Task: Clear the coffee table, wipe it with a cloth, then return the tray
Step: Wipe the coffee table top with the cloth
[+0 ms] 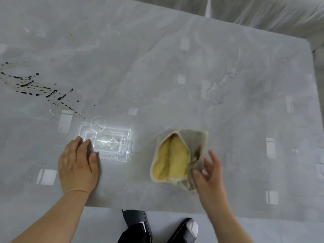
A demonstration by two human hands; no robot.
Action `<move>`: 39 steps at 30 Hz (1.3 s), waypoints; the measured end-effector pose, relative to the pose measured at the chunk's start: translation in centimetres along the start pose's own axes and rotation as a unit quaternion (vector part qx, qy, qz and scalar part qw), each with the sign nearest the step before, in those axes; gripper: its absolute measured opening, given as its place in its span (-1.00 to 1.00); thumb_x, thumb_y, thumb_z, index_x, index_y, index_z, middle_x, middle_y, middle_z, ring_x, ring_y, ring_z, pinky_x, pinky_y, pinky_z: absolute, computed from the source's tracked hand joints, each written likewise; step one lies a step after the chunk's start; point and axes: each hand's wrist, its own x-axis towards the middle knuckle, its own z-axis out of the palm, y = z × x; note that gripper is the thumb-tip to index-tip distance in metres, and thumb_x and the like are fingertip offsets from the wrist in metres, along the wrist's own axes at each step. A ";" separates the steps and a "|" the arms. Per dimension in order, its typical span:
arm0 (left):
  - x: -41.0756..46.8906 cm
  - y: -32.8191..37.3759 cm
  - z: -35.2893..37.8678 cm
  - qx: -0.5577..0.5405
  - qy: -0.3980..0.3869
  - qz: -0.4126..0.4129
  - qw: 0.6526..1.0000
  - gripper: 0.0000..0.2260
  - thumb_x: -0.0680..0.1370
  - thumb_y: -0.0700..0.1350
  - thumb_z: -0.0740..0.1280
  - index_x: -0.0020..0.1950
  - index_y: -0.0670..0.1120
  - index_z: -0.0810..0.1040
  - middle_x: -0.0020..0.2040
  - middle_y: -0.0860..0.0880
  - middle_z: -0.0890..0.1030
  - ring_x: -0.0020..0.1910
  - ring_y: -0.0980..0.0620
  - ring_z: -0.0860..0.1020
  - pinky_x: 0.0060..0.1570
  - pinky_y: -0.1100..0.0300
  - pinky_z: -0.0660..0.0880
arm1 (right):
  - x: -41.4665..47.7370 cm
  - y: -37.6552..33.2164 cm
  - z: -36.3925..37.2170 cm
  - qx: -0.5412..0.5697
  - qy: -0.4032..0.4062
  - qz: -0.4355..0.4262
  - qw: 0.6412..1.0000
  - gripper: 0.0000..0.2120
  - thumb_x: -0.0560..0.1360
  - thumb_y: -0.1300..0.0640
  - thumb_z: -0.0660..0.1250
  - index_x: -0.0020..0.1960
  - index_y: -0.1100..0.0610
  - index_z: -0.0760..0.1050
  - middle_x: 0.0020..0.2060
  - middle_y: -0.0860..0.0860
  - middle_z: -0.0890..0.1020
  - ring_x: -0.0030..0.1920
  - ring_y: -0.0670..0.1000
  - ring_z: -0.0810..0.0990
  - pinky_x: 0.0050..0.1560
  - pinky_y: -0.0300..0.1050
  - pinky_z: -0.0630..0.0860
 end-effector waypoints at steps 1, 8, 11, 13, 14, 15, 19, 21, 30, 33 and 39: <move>0.0 0.0 0.0 0.000 0.000 0.000 1.000 -0.47 0.44 0.01 -0.01 0.22 -0.31 0.42 0.31 -0.33 0.39 0.33 -0.33 0.29 0.32 -0.19 0.15 | 0.6 0.2 -0.8 -0.078 0.059 -0.023 0.995 -0.49 0.50 0.36 0.20 0.39 0.09 0.19 0.26 0.02 0.45 0.22 0.05 0.44 0.18 -0.24 0.38; 0.1 0.0 0.0 0.002 -0.005 -0.002 1.000 -0.54 0.45 -0.05 0.05 0.22 -0.30 0.42 0.32 -0.32 0.39 0.34 -0.31 0.28 0.33 -0.17 0.14 | 1.5 1.2 2.6 -0.378 0.031 -0.091 0.921 -0.28 0.44 -0.18 0.22 0.43 -0.16 -0.13 0.51 -0.03 -0.09 0.49 0.00 -0.20 0.45 0.06 -0.26; 0.2 -0.2 0.1 0.011 -0.011 -0.006 1.000 -0.51 0.46 -0.01 0.03 0.23 -0.28 0.42 0.32 -0.31 0.39 0.34 -0.30 0.28 0.33 -0.17 0.13 | 1.2 1.2 5.6 -0.425 0.039 -0.112 0.898 -0.20 0.37 -0.31 0.19 0.42 -0.18 -0.19 0.44 -0.10 -0.24 0.43 -0.01 -0.38 0.36 0.12 -0.46; 0.2 -0.3 0.2 0.016 -0.011 -0.006 1.000 -0.48 0.45 0.03 0.00 0.23 -0.27 0.41 0.33 -0.30 0.39 0.35 -0.29 0.28 0.34 -0.16 0.13 | 0.7 0.8 7.6 -0.408 0.108 -0.164 0.892 -0.21 0.31 -0.27 0.32 0.43 -0.03 0.12 0.45 0.00 0.04 0.47 0.03 -0.13 0.39 0.26 -0.25; 0.2 -0.3 0.2 0.017 -0.010 -0.004 1.000 -0.45 0.45 0.06 -0.02 0.23 -0.27 0.41 0.32 -0.29 0.39 0.35 -0.29 0.28 0.33 -0.16 0.13 | 0.6 0.5 8.5 -0.381 0.167 -0.194 0.889 -0.25 0.26 -0.21 0.38 0.35 0.03 0.25 0.39 0.10 0.29 0.42 0.09 0.10 0.36 0.30 0.00; 0.2 -0.3 0.2 0.016 -0.009 -0.003 1.000 -0.43 0.44 0.09 -0.04 0.23 -0.27 0.42 0.32 -0.29 0.39 0.35 -0.29 0.28 0.33 -0.16 0.13 | 0.5 0.3 9.1 -0.352 0.219 -0.220 0.883 -0.30 0.19 -0.16 0.41 0.24 0.08 0.31 0.24 0.17 0.48 0.29 0.14 0.28 0.30 0.23 0.19; 0.2 -0.2 0.2 0.019 -0.009 -0.002 1.000 -0.40 0.43 0.11 -0.06 0.23 -0.27 0.41 0.32 -0.29 0.39 0.35 -0.28 0.28 0.33 -0.14 0.12 | 0.4 0.2 10.0 -0.325 0.265 -0.176 0.891 -0.46 0.11 -0.07 0.57 -0.12 0.22 0.45 -0.24 0.10 0.60 -0.14 0.20 0.54 -0.10 -0.13 0.11; 0.1 -0.1 0.1 0.018 -0.008 -0.002 1.000 -0.40 0.43 0.11 -0.06 0.23 -0.27 0.41 0.32 -0.29 0.39 0.35 -0.28 0.28 0.33 -0.15 0.13 | 0.7 0.0 10.5 -0.347 0.202 -0.053 0.914 -0.49 0.23 -0.19 0.44 -0.03 0.17 0.46 -0.17 0.02 0.56 -0.06 0.13 0.49 -0.15 -0.16 0.02; 0.1 0.1 0.2 0.006 0.015 0.004 1.000 -0.44 0.42 0.06 -0.01 0.19 -0.31 0.43 0.27 -0.34 0.42 0.31 -0.34 0.31 0.28 -0.21 0.17 | 2.9 -1.3 6.8 -0.325 0.257 -0.073 0.907 -0.82 0.40 0.06 0.25 -0.27 0.16 0.47 -0.29 0.07 0.53 -0.16 0.13 0.40 -0.22 -0.12 -0.04; 0.1 0.0 0.3 0.003 0.015 0.002 1.000 -0.44 0.41 0.06 -0.01 0.20 -0.30 0.42 0.28 -0.34 0.41 0.31 -0.33 0.29 0.29 -0.19 0.15 | 4.1 -1.0 2.1 -0.333 0.276 -0.044 0.901 -0.79 0.41 0.08 0.26 -0.11 0.23 0.53 -0.08 0.19 0.58 0.00 0.22 0.43 -0.07 -0.04 0.14; 0.1 0.0 0.3 0.011 0.009 -0.003 1.000 -0.43 0.41 0.08 -0.02 0.21 -0.29 0.42 0.30 -0.33 0.40 0.32 -0.32 0.29 0.29 -0.21 0.15 | 6.0 0.4 0.8 -0.382 0.215 -0.082 0.895 -0.67 0.43 0.23 0.31 0.19 0.22 0.44 0.09 0.22 0.53 0.11 0.25 0.46 0.10 0.04 0.29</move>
